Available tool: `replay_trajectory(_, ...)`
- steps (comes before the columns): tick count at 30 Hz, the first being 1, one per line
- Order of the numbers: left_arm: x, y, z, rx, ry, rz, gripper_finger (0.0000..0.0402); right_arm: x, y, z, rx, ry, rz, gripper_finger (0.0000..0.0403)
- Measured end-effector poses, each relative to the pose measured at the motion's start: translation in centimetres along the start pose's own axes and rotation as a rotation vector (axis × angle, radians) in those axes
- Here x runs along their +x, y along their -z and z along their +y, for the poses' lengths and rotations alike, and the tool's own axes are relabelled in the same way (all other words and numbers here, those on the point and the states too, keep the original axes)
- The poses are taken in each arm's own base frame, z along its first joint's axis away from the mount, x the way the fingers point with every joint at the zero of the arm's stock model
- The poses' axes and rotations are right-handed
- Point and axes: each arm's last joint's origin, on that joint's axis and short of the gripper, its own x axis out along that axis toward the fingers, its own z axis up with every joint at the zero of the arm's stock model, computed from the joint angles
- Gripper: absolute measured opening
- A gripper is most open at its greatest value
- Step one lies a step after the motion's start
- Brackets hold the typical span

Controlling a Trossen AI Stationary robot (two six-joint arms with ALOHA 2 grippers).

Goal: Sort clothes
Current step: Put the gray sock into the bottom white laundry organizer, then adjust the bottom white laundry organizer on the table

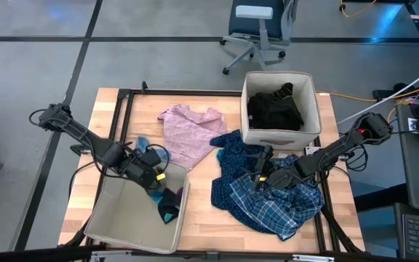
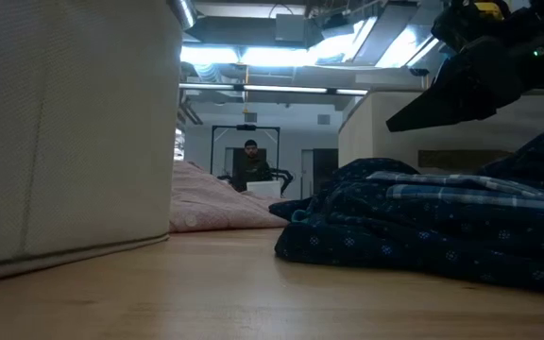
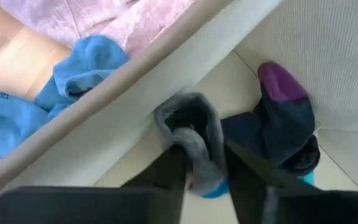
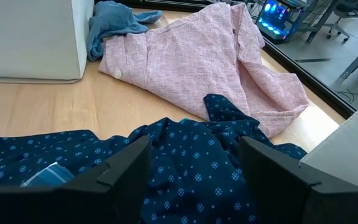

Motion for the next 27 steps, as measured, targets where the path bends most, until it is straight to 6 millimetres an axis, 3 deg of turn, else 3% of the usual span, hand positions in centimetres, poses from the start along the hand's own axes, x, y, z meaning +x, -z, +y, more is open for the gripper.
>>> replay_trajectory(4,-0.6,-0.1,0.1,0.011,0.066,0.119,0.0155,0.0,0.0,0.0,-0.002,0.000,0.000,0.0244)
replay_trajectory(8,-3.1,-1.0,0.0,-0.020,0.188,0.129,0.0177,0.0,0.0,0.0,-0.002,0.000,0.000,0.0244)
replay_trajectory(13,-7.7,-3.3,-0.5,0.079,0.371,-0.197,0.0180,0.0,0.0,0.0,-0.001,0.000,0.000,0.0244)
replay_trajectory(17,-9.4,-5.4,-1.7,0.238,0.418,-0.564,0.0180,0.0,0.0,0.0,0.002,-0.001,-0.002,0.0244)
replay_trajectory(21,-8.3,-7.6,-3.1,0.367,0.379,-0.693,0.0180,0.0,-0.1,0.0,0.005,-0.001,-0.004,0.0244)
replay_trajectory(27,-3.0,-10.4,-4.6,0.473,0.337,-0.568,0.0180,0.0,0.0,0.0,0.006,-0.002,-0.003,0.0244)
